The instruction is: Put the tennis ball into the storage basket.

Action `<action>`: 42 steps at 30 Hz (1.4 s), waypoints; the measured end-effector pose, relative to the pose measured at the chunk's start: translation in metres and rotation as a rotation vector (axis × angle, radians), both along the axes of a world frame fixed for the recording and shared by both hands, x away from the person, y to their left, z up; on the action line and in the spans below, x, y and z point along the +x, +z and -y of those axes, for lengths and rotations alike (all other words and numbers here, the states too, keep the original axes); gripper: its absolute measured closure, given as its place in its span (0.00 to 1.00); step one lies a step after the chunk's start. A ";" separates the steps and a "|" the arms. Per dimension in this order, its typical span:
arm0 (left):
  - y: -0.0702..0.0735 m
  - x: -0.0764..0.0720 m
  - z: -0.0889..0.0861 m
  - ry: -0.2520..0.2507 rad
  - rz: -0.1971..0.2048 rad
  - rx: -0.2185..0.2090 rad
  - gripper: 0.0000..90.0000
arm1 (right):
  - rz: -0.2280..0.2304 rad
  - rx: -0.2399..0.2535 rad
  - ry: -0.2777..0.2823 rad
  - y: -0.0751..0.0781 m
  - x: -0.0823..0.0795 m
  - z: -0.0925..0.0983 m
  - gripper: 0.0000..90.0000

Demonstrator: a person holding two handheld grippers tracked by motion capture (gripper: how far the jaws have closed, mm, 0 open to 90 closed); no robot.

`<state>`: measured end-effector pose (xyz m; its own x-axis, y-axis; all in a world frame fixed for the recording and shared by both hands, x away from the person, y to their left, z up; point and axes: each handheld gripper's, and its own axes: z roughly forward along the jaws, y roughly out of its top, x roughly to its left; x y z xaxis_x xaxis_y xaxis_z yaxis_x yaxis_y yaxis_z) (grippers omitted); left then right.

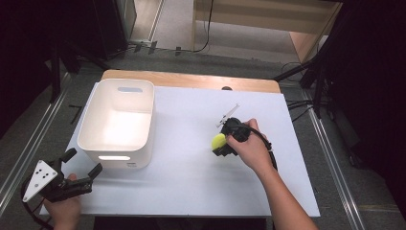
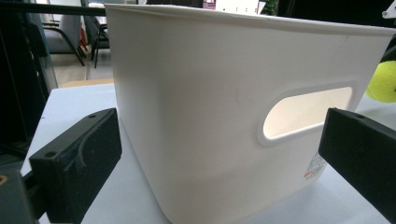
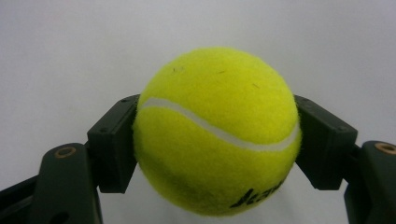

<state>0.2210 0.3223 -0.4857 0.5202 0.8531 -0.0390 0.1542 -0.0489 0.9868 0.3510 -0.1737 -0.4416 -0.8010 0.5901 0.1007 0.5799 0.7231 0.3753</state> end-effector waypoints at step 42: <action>0.000 0.000 -0.001 -0.004 0.001 -0.004 0.00 | 0.029 0.044 0.147 0.043 0.006 -0.067 0.26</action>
<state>0.2210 0.3234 -0.4856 0.5234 0.8511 -0.0417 0.1534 -0.0460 0.9871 0.3566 -0.1065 -0.3983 -0.8815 0.4615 0.0996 0.4572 0.7818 0.4239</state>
